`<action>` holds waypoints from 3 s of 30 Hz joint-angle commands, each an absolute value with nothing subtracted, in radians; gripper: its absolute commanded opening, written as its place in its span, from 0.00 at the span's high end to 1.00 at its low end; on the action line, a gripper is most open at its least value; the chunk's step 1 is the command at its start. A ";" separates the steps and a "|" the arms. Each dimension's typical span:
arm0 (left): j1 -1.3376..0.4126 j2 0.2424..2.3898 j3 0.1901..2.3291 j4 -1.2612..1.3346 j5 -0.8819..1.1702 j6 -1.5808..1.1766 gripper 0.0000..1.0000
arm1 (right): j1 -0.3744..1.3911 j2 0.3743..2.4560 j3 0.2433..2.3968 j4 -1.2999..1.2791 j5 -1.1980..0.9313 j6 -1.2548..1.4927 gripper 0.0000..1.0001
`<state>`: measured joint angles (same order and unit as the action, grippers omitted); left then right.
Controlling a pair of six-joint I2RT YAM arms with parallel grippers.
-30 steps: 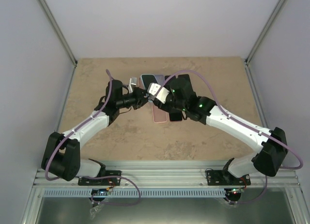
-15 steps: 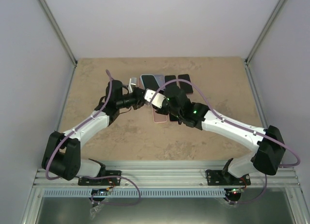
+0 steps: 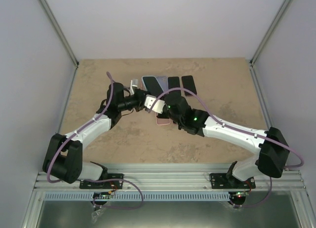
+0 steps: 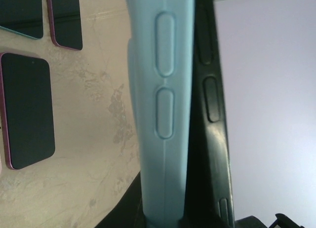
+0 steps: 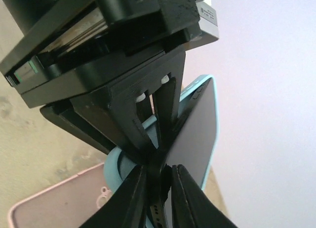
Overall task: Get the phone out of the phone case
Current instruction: Remove the phone case from the phone.
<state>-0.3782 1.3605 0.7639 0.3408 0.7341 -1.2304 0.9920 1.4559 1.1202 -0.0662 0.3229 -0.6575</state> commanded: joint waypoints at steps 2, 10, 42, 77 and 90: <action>-0.380 1.335 0.749 0.460 0.807 -1.243 1.00 | 0.985 1.482 1.100 0.053 0.463 -0.713 0.90; -0.380 1.336 0.737 0.506 0.829 -1.272 1.00 | 0.985 1.502 1.089 0.122 0.521 -0.742 0.88; -0.376 1.343 0.735 0.373 0.752 -1.155 1.00 | 0.956 1.508 1.260 -0.054 0.432 -0.584 1.00; -0.425 1.311 0.703 0.592 0.904 -1.272 1.00 | 0.910 1.553 1.165 0.209 0.543 -0.745 0.86; -0.401 1.331 0.741 0.350 0.788 -1.100 1.00 | 0.878 1.508 1.281 0.014 0.413 -0.613 0.99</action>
